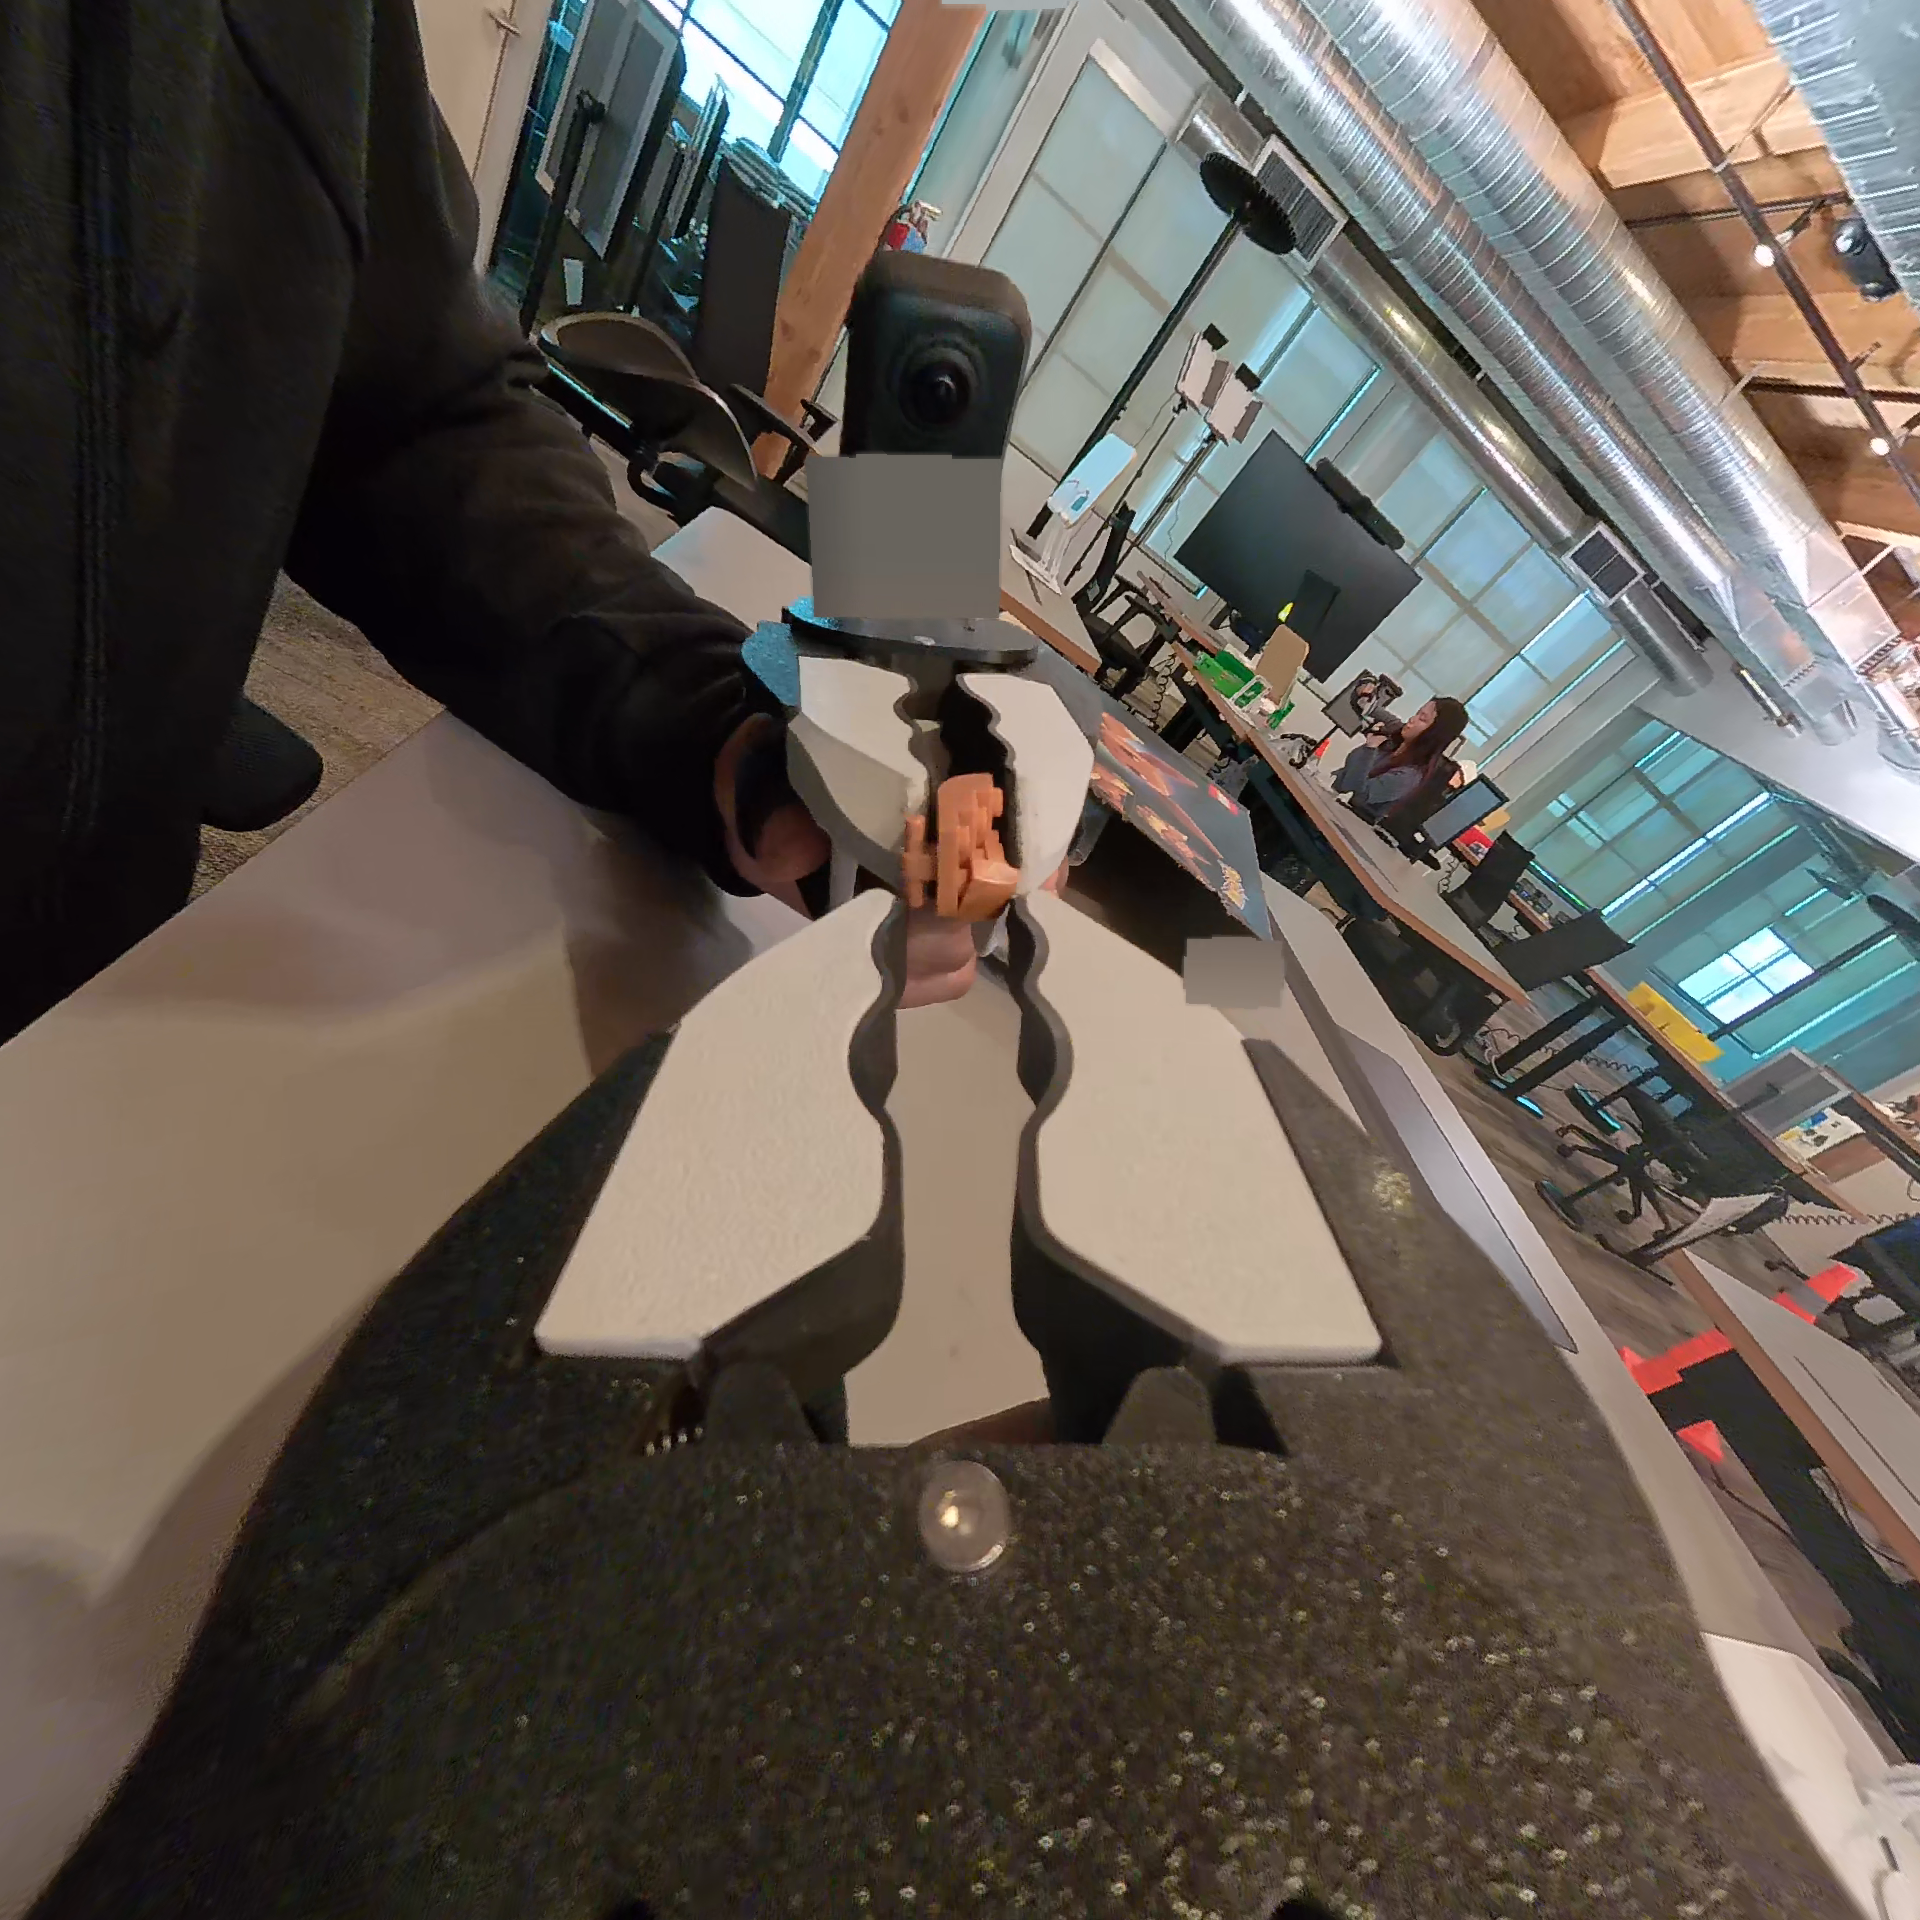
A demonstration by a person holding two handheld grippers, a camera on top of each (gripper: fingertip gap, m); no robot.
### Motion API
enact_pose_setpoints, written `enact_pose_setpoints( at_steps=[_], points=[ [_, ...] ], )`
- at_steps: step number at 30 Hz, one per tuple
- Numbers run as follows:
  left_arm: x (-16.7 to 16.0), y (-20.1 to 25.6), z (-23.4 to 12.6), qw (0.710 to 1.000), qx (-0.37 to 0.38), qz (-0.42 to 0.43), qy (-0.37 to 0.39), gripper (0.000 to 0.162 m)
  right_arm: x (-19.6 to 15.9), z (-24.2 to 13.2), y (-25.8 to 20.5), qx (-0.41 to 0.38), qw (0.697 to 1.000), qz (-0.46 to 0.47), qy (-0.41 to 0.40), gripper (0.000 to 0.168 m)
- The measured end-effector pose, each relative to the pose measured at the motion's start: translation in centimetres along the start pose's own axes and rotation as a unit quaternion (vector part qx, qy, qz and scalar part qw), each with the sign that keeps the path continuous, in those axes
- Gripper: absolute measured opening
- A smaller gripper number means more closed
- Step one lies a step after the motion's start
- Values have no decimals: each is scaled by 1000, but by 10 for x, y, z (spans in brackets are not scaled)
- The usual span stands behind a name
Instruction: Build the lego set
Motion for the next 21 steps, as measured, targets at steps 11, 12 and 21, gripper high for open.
enact_pose_setpoints(
  at_steps=[11,12,21],
  points=[
    [-1,-1,-1,1000,7,8,-8,13,4,-2,2,8,999,34,16,31],
    [-1,-1,0,1000,6,10,-9,13,3,-2,2,9,999,37,15,30],
    [-4,0,2,1000,3,6,-20,13,1,-1,1,11,999,46,9,21]
  ],
)
Point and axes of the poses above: each gripper's, where its closed fingertips meet, z out along the fingers, x out of its top, y = z × x across the jaws, the point moved 5 cm from there along -z, back along the fingers, and after that the axes turned 4 degrees about -z, right-handed, at the moved point
